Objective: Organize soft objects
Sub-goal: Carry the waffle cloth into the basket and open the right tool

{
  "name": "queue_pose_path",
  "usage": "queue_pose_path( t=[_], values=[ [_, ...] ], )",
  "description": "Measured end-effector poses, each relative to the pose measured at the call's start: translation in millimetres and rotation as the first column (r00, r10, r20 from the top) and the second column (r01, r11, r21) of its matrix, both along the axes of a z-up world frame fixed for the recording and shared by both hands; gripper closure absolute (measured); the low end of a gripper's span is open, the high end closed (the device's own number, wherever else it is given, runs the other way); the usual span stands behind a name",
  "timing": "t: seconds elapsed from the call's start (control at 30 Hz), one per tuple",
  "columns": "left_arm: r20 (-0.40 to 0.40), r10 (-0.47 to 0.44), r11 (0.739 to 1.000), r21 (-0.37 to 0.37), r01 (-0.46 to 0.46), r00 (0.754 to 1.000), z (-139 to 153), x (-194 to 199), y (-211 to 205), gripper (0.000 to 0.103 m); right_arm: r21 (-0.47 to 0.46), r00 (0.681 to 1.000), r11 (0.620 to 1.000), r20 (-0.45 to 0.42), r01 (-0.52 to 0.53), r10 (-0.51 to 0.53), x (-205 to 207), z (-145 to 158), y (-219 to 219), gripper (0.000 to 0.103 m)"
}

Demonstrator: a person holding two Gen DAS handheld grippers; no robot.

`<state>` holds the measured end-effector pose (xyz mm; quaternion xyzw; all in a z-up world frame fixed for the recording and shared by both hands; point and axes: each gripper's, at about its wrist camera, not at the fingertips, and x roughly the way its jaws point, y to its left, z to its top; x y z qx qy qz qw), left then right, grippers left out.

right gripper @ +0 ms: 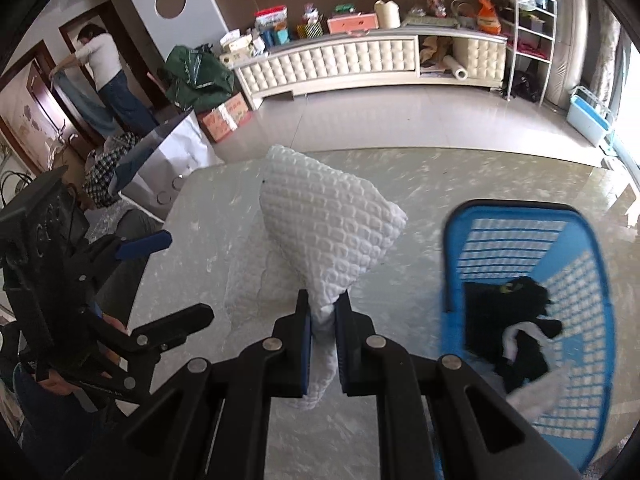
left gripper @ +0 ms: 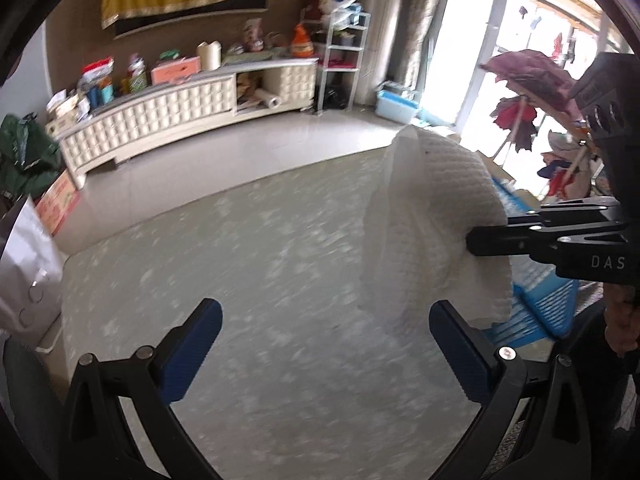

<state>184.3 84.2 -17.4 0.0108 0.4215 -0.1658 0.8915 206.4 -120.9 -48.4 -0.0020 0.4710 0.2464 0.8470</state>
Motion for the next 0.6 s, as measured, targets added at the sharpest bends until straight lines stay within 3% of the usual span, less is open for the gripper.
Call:
queue_pose_path(
  t=[0.23, 0.6],
  values=[
    [0.048, -0.101, 0.993, -0.055, 0.104, 0.994, 23.6, -2.0, -48.9, 0.0, 0.048, 0.998, 0.997, 0.016, 0.066, -0.067, -11.3, 12.7, -37.0, 0.093],
    [0.04, -0.148, 0.989, -0.014, 0.149, 0.988, 36.4, 11.3, -116.5, 0.0, 0.086, 0.983, 0.979, -0.01, 0.185, -0.185, -20.8, 12.0, -90.8, 0.093]
  ],
)
